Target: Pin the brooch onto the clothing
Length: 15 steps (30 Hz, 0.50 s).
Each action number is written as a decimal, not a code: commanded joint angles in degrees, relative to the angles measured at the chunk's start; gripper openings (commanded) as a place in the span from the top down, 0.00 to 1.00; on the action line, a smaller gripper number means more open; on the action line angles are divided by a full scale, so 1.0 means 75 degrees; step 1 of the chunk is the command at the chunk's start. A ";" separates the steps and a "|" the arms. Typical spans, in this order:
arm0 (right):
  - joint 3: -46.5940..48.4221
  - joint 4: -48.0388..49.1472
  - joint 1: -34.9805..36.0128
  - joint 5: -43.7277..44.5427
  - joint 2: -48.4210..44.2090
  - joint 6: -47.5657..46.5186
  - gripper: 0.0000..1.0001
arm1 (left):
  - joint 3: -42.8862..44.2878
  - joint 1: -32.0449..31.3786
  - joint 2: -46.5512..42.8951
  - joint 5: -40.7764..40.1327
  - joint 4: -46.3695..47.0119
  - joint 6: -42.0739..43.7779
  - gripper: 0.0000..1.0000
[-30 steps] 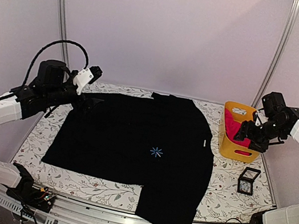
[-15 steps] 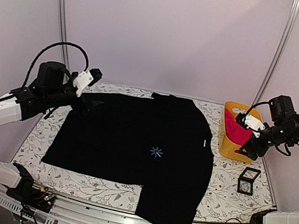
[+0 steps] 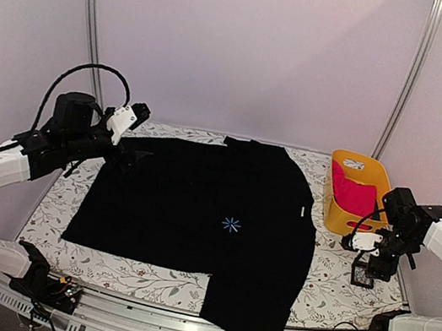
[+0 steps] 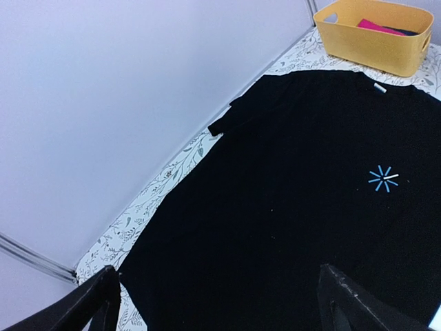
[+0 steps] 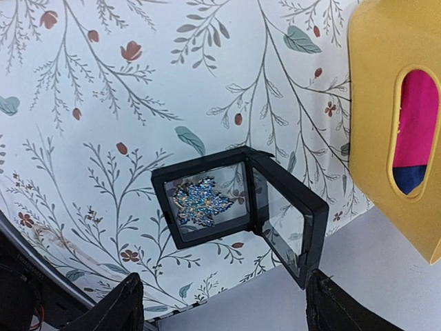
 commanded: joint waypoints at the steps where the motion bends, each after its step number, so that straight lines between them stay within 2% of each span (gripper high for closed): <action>1: -0.0117 0.0951 -0.0440 0.0166 -0.0014 -0.0791 0.21 | -0.0124 0.0051 -0.0212 0.0114 0.0174 0.0079 0.00; 12: 0.0116 0.1273 -0.1096 -0.0334 0.0824 -0.1314 0.24 | -0.0133 0.0053 -0.0226 0.0168 0.0172 0.0088 0.00; 15: 0.0176 0.1565 -0.1188 -0.0387 0.0872 -0.1442 0.27 | -0.0137 0.0049 -0.0186 0.0170 0.0175 0.0074 0.00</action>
